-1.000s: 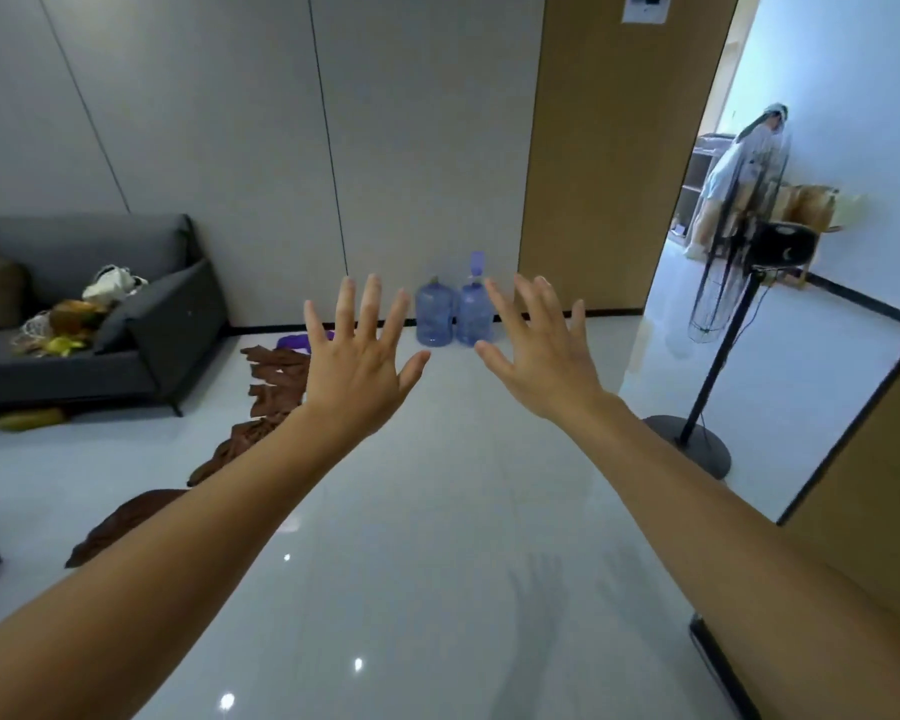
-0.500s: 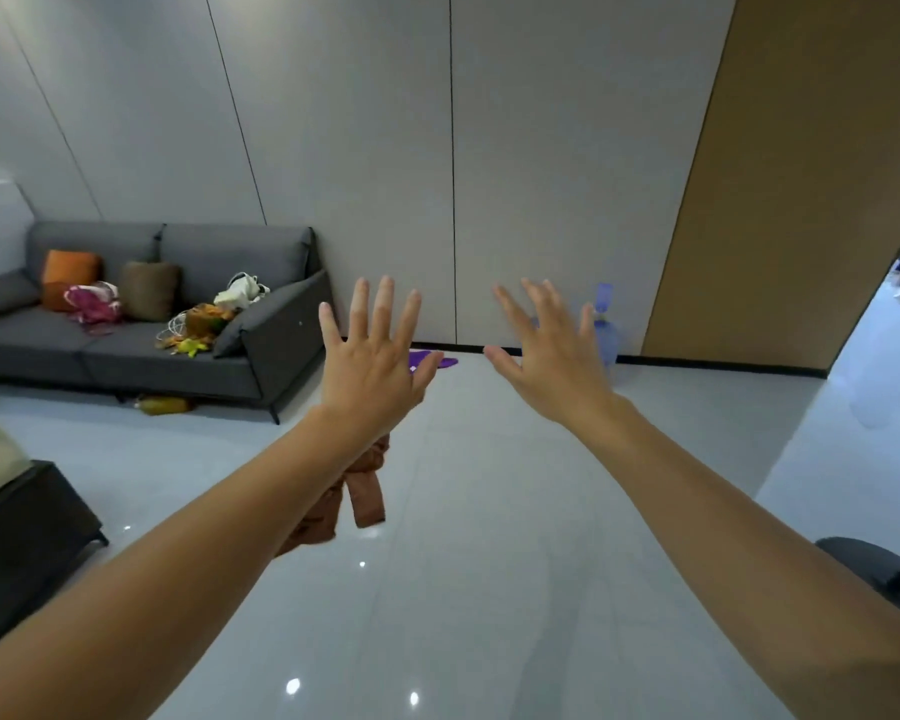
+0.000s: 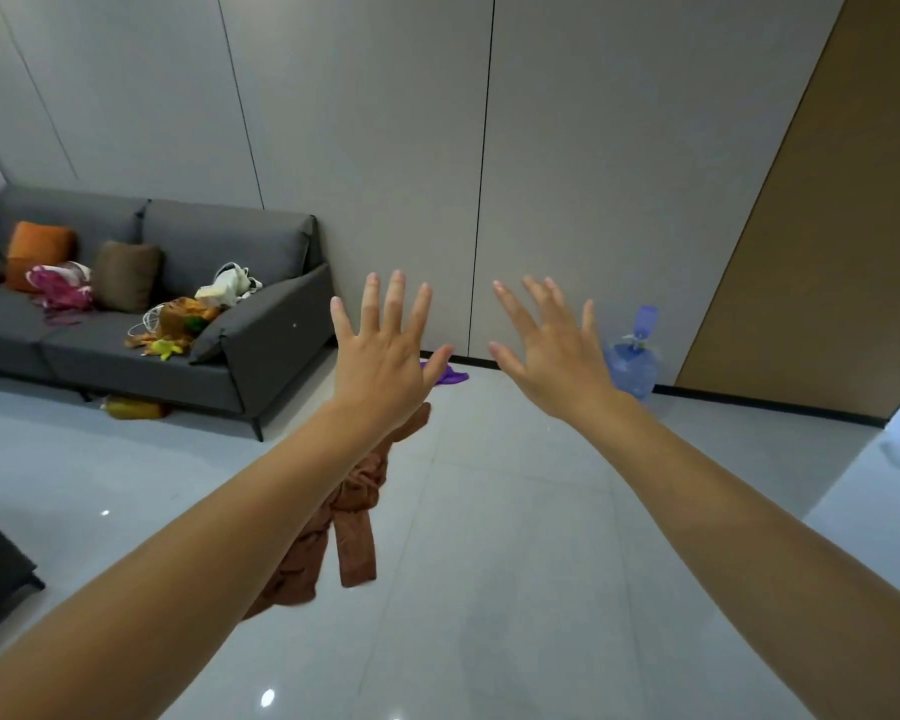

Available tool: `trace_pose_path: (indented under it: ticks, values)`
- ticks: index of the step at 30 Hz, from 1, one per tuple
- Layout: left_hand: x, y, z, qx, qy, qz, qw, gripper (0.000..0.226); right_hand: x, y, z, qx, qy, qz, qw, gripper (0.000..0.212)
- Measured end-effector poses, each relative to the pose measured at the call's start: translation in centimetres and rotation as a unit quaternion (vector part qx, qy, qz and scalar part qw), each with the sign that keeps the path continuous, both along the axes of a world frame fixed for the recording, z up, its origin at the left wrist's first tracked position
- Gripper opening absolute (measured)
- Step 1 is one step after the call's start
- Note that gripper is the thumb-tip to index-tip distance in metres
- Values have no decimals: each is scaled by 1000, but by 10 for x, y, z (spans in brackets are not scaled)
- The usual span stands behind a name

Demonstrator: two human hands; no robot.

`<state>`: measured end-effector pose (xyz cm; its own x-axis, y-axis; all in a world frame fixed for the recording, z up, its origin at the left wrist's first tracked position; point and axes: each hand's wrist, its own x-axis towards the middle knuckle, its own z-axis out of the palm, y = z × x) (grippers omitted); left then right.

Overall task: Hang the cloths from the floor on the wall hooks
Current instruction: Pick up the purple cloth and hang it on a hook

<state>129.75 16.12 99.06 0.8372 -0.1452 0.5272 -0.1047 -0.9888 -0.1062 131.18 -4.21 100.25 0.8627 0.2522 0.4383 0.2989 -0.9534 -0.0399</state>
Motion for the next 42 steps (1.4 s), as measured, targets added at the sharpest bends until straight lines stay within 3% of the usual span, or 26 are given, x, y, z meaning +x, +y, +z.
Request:
trace_pose_path:
  ticks: [19,30,42]
  values:
    - [413,3,-7,25,18,14,999,75,406,12,-14,24,-7,9,1000,67]
    - [639,-22,-16,20,47,73,996,74,657,-10,-22,-7,30,39,999,68]
    - [887,15,-48,-4,34,84,996,75,904,21,-60,-38,43,59,997,68]
